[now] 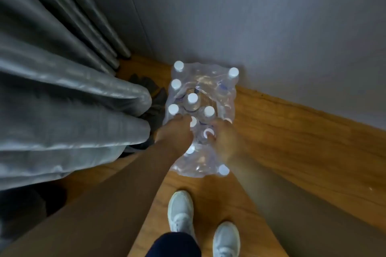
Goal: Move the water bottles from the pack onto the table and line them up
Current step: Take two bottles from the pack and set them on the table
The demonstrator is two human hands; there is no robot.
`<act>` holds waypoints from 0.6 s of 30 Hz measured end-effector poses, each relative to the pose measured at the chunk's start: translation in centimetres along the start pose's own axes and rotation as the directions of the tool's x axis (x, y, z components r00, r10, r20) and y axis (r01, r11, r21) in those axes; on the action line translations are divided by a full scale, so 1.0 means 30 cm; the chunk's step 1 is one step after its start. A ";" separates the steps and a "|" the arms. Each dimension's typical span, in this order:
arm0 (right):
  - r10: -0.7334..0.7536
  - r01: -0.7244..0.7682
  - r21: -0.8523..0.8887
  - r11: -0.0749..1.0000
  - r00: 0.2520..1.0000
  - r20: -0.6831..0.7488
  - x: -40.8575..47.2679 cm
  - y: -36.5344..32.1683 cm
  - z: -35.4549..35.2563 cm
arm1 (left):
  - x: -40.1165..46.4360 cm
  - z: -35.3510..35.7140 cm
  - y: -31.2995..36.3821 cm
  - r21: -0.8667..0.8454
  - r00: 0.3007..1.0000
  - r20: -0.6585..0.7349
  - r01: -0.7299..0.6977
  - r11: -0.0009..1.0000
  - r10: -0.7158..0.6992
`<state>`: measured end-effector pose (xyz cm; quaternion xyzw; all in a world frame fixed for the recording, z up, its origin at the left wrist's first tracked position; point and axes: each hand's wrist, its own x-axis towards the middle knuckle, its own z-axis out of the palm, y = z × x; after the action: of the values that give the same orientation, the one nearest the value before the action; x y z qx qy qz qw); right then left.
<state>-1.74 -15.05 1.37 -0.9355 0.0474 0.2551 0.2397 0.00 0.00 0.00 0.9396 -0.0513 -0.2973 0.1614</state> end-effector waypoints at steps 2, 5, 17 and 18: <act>-0.016 0.019 -0.154 0.988 1.000 0.017 0.031 0.006 0.041 | 0.051 0.039 0.005 0.181 1.000 -0.020 0.003 0.983 0.001; -0.020 0.032 -0.323 0.946 0.999 0.041 0.070 0.005 0.088 | 0.110 0.077 0.019 0.363 0.997 -0.061 -0.026 0.932 0.051; -0.019 0.039 -0.309 0.950 0.997 0.070 0.084 -0.016 0.072 | 0.127 0.023 0.018 0.358 0.992 -0.067 -0.073 0.931 0.103; -0.015 0.032 -0.285 0.958 0.998 0.064 0.063 -0.031 0.048 | 0.106 -0.003 0.028 0.348 0.993 -0.064 -0.071 0.935 0.099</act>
<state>-0.55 -13.48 -0.27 -0.9527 -0.0084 0.2847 0.1063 2.66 -1.39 -1.36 0.9615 -0.1366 -0.2382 0.0089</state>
